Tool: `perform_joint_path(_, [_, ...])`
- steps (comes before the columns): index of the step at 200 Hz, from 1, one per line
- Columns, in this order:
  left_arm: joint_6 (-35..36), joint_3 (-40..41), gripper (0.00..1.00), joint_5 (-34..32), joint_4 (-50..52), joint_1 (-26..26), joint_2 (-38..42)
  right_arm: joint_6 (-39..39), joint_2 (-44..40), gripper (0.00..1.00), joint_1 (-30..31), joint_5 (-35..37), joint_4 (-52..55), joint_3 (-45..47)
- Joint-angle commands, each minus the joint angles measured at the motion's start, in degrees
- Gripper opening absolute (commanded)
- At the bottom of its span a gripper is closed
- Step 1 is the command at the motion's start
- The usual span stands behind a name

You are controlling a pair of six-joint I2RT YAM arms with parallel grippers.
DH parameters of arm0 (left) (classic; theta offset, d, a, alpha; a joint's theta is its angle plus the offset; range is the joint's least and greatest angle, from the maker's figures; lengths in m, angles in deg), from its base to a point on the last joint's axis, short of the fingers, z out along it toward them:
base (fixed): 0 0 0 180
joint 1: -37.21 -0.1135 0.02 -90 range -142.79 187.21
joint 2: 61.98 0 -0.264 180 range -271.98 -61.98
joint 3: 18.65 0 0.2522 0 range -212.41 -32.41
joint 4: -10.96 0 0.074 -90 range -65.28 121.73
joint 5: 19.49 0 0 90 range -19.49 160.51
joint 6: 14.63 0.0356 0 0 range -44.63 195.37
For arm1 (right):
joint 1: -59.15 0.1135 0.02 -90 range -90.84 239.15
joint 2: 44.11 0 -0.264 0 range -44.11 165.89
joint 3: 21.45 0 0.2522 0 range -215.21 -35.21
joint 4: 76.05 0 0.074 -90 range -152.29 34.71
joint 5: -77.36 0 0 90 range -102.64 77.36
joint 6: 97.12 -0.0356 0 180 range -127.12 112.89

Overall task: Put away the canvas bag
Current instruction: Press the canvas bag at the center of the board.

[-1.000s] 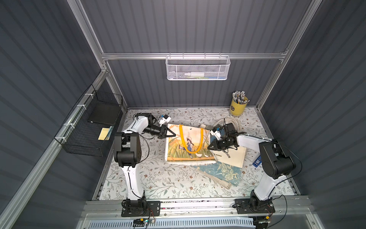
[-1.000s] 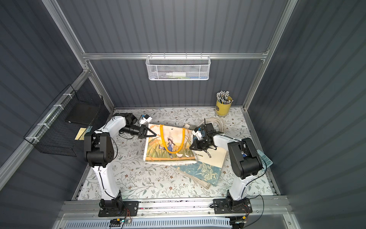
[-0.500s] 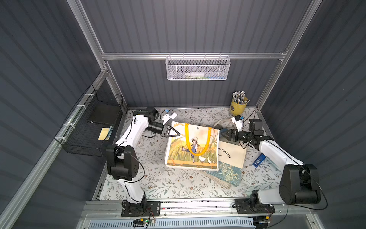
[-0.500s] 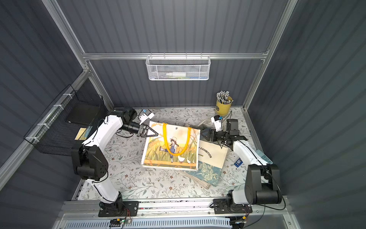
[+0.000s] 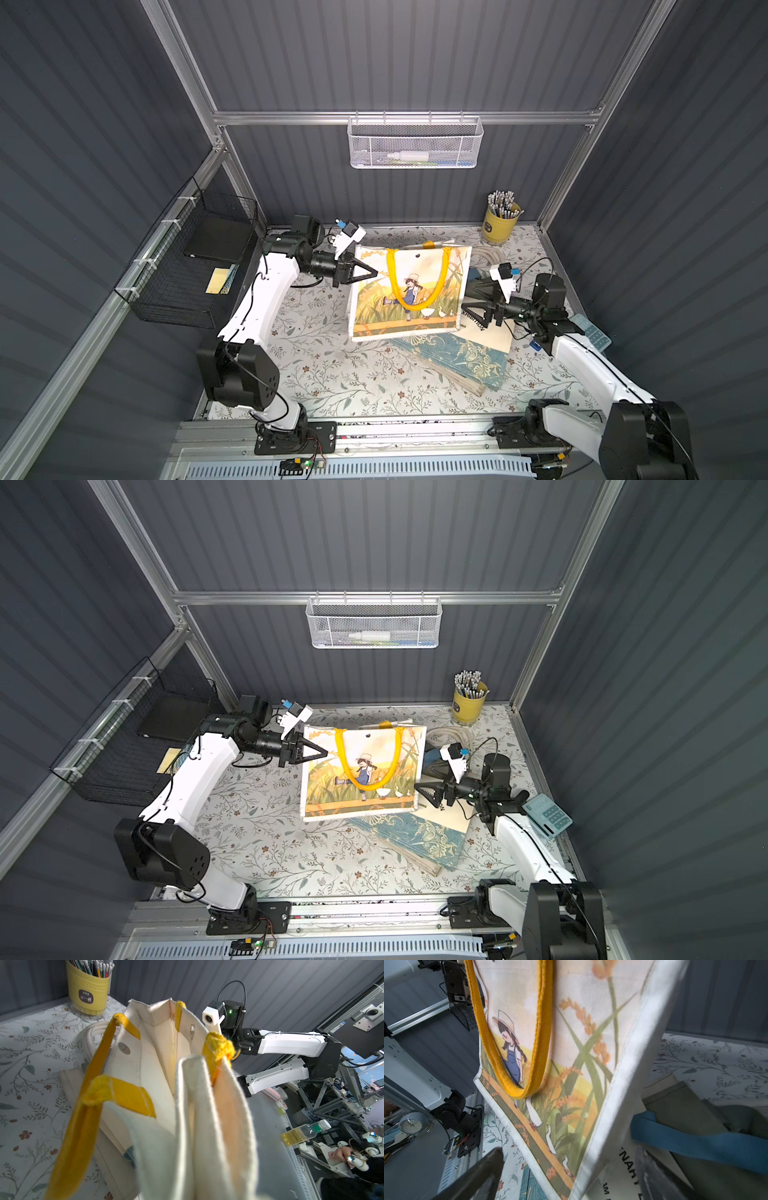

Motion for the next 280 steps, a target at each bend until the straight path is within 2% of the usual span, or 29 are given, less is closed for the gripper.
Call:
perform_joint_path(1, [1.61, 0.01, 0.0, 5.23, -2.64, 0.9, 3.66, -0.04, 2.01, 0.99, -0.53, 1.11, -5.46, -0.43])
perform_joint_path(44, [4.35, -1.26, 0.0, 2.46, -6.58, 4.21, 7.91, -1.31, 9.06, 0.98, -3.45, -2.07, -9.71, -7.21])
perform_joint_path(67, [9.49, 0.01, 0.0, 1.03, -8.48, 5.92, 10.59, 1.41, 12.2, 0.98, -4.1, -6.69, -9.95, -10.93])
perform_joint_path(84, [11.28, 2.14, 0.0, 0.14, -11.84, 6.21, 13.04, 6.5, 14.36, 0.97, -5.09, -11.78, -4.71, -14.27])
perform_joint_path(110, [17.6, 5.84, 0.0, -2.15, -13.9, 6.92, 16.24, 8.26, 16.27, 0.97, -7.4, -17.99, -0.92, -17.63])
perform_joint_path(160, [20.6, 7.12, 0.0, -2.25, -12.37, 7.78, 15.8, 32.81, 16.62, 0.97, -8.14, -23.86, 25.76, -26.16])
perform_joint_path(189, [21.33, 6.72, 0.0, -1.27, -12.11, 7.79, 15.45, 35.41, 16.74, 0.98, -8.16, -24.74, 29.09, -28.27])
perform_joint_path(213, [21.37, 5.66, 0.0, -0.04, -12.02, 7.79, 14.83, 35.06, 18.62, 0.99, -8.14, -28.36, 30.02, -29.34])
perform_joint_path(247, [21.28, 4.7, 0.0, 1.17, -12.24, 7.79, 14.22, 47.59, 24.26, 0.99, -7.93, -33.49, 45.78, -35.41])
perform_joint_path(280, [19.84, 3.9, 0.0, 2.22, -13.75, 7.79, 12.97, 48.31, 24.61, 0.99, -4.82, -33.5, 48.29, -35.9])
